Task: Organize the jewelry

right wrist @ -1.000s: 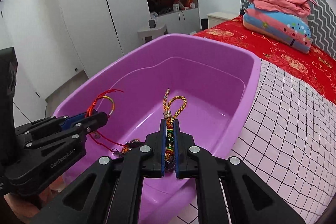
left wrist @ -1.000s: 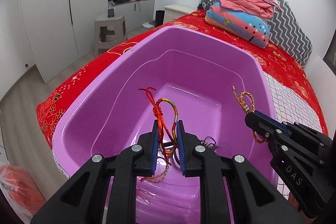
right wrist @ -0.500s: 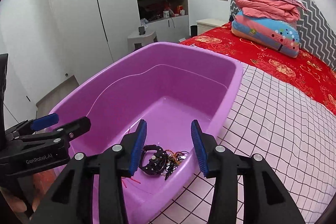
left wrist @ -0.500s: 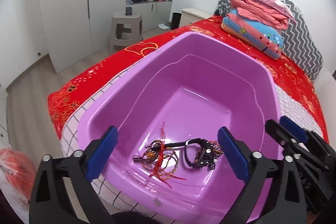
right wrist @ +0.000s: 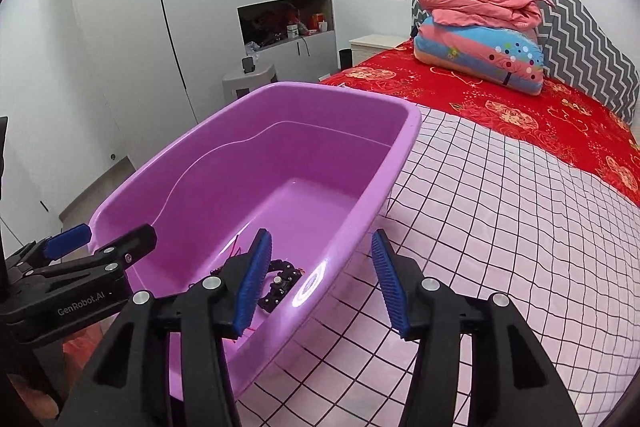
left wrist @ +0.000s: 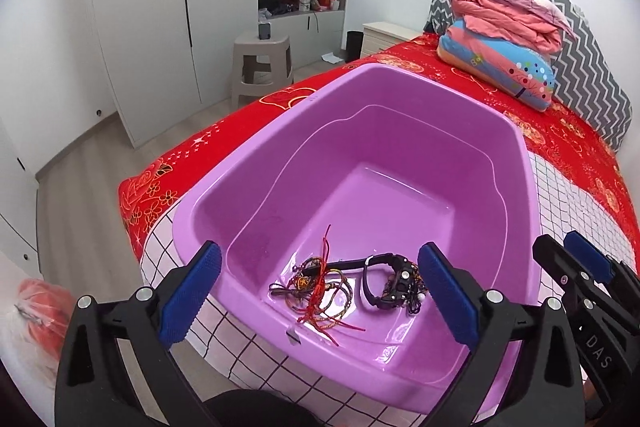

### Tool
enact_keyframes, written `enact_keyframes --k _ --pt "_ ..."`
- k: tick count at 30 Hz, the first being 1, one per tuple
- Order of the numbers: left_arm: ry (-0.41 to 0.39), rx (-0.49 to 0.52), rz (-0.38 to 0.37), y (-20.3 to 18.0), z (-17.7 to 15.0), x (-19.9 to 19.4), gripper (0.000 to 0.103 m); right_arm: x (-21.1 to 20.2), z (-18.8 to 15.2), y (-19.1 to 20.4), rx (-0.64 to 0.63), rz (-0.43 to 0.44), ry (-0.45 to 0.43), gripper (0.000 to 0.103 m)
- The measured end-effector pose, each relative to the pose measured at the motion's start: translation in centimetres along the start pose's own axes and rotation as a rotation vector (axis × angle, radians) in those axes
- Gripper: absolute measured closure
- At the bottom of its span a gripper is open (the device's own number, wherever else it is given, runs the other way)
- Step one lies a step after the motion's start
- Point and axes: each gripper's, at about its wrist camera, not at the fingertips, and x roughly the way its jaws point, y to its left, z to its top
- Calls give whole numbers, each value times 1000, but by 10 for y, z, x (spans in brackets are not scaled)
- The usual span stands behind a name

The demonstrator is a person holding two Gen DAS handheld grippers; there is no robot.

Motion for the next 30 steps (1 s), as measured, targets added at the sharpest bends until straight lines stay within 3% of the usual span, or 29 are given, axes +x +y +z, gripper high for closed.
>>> enact_keyframes --k 30 --pt "-16 -17 34 0 -1 -21 6 -23 -7 0 19 -11 -27 53"
